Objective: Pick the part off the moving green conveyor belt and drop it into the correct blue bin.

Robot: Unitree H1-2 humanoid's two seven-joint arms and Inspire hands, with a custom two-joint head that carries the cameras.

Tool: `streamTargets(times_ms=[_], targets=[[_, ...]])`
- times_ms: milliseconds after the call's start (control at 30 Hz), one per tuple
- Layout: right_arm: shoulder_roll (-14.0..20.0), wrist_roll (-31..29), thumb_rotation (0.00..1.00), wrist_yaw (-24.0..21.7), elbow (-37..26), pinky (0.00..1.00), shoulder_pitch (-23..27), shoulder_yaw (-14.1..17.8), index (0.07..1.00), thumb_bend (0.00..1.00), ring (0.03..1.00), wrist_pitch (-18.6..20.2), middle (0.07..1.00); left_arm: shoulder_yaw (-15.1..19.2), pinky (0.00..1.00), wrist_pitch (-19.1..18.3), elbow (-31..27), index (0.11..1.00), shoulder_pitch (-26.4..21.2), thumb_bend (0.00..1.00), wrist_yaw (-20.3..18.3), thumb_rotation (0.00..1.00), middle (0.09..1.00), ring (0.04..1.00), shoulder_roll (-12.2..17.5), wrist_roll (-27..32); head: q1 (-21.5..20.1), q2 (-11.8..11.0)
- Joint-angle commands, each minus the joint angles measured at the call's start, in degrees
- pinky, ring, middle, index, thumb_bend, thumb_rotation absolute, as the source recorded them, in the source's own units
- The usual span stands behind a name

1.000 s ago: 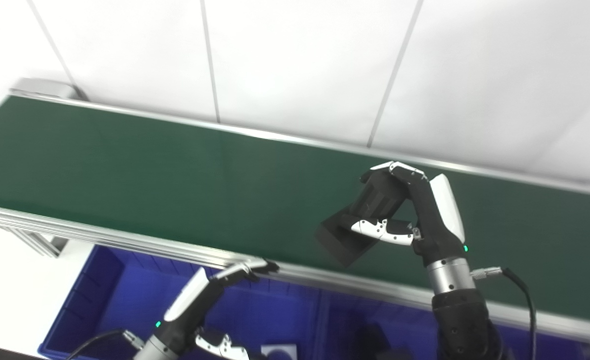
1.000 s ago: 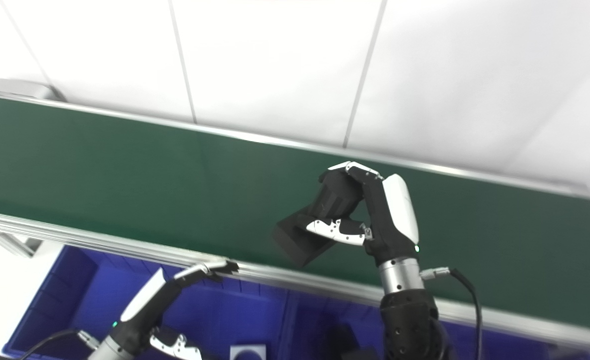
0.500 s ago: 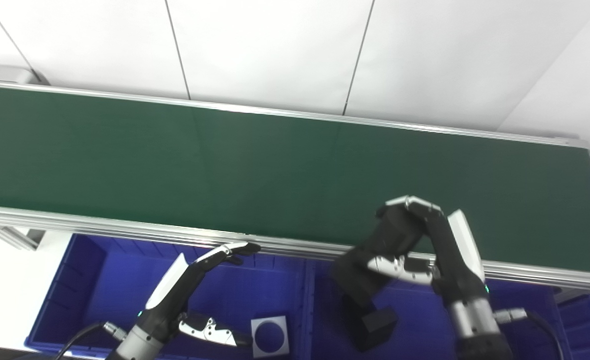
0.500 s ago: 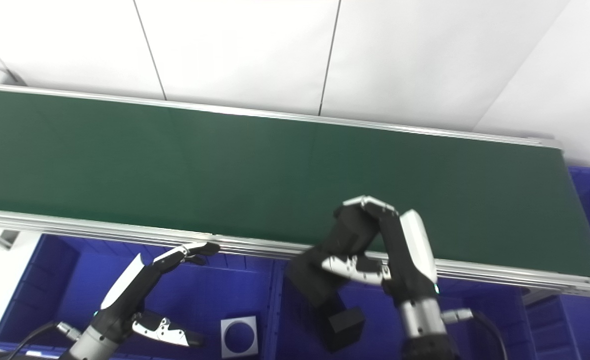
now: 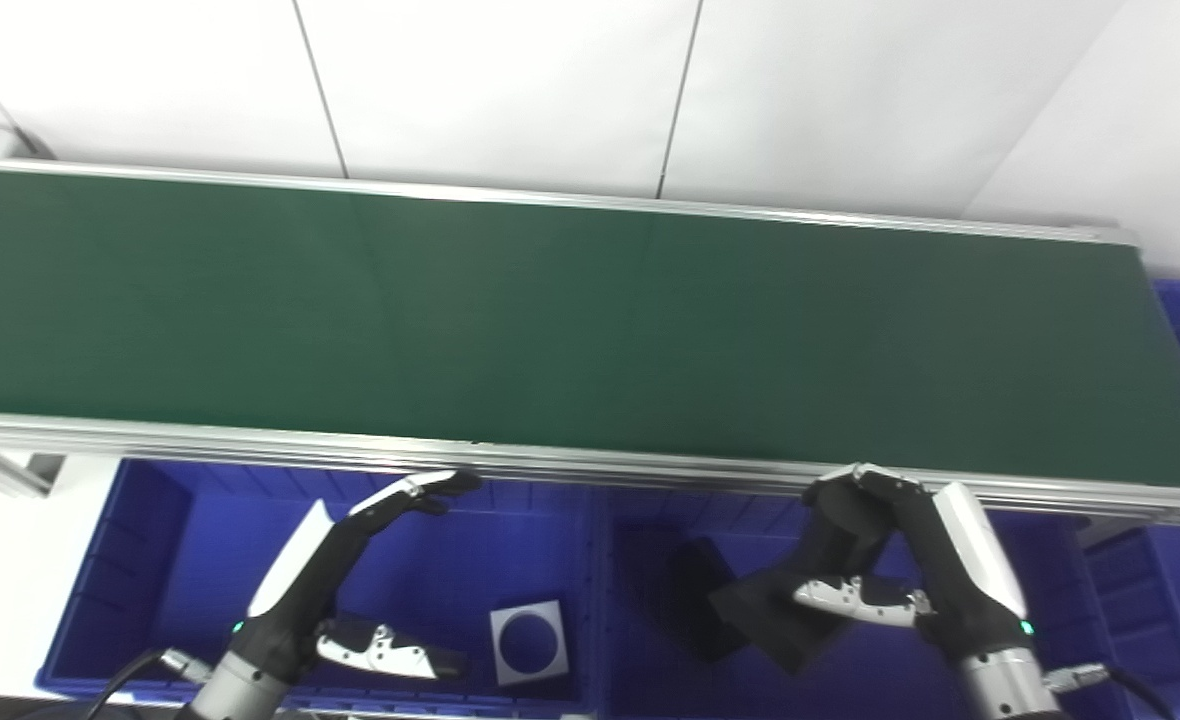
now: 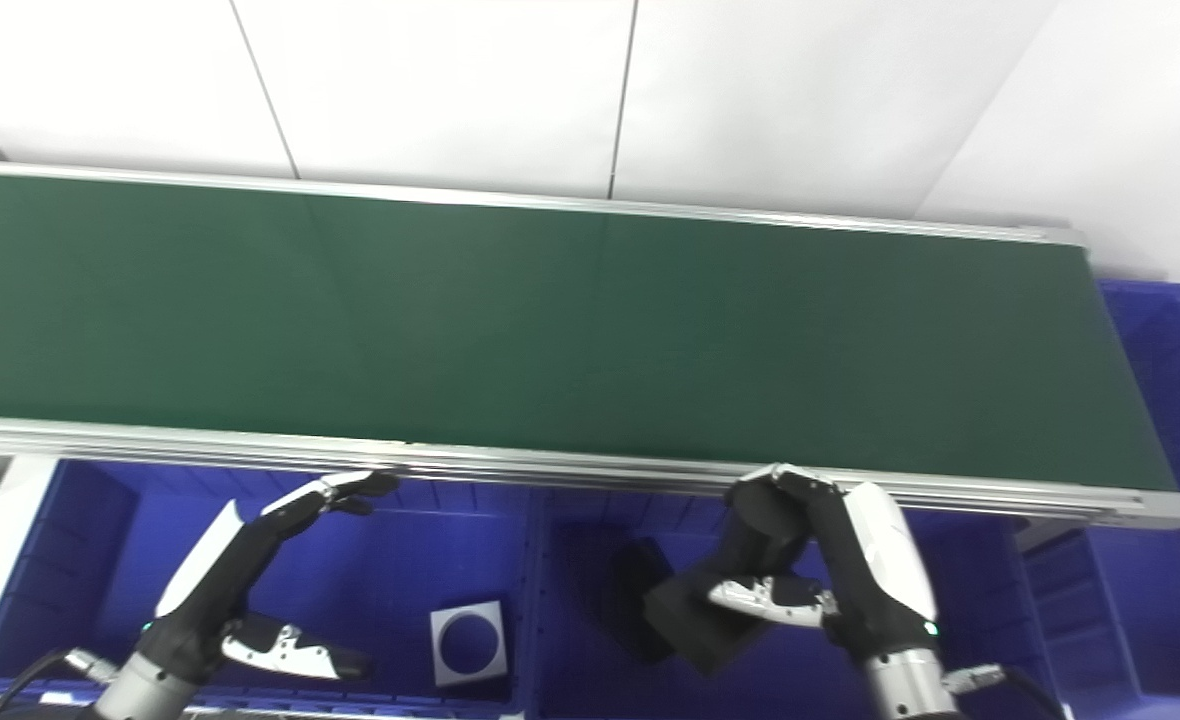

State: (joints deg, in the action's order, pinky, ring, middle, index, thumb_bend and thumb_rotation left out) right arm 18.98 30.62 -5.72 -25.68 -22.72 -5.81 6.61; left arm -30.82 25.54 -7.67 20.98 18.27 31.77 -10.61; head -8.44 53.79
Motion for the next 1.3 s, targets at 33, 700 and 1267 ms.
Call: streamTargets(times_ms=[33, 700, 1267], targets=[[0.5, -0.8, 0.0, 1.6, 0.1, 0.39, -0.7, 2.1, 0.546, 0.51, 0.394, -2.4, 0.458, 1.3, 0.73, 1.4, -2.4, 0.789, 0.5, 1.0, -1.2, 0.45, 0.815, 0.802, 0.9, 0.6, -0.6, 0.6], [5.3, 11.7, 0.34, -3.9, 5.9, 0.98, 0.1, -1.1, 0.779, 0.79, 0.909, -0.5, 0.865, 5.4, 0.73, 1.4, -3.1, 0.78, 1.4, 0.99, -6.8, 0.46, 0.813, 0.798, -0.1, 1.4, -1.5, 1.2], [-1.2, -0.1, 0.53, -0.4, 0.1, 0.81, -4.9, 0.2, 0.97, 0.8, 0.938, -7.6, 0.977, 6.8, 0.75, 1.4, -3.5, 0.791, 1.5, 1.0, -11.3, 0.46, 0.829, 0.808, -2.6, 3.2, -0.4, 0.0]])
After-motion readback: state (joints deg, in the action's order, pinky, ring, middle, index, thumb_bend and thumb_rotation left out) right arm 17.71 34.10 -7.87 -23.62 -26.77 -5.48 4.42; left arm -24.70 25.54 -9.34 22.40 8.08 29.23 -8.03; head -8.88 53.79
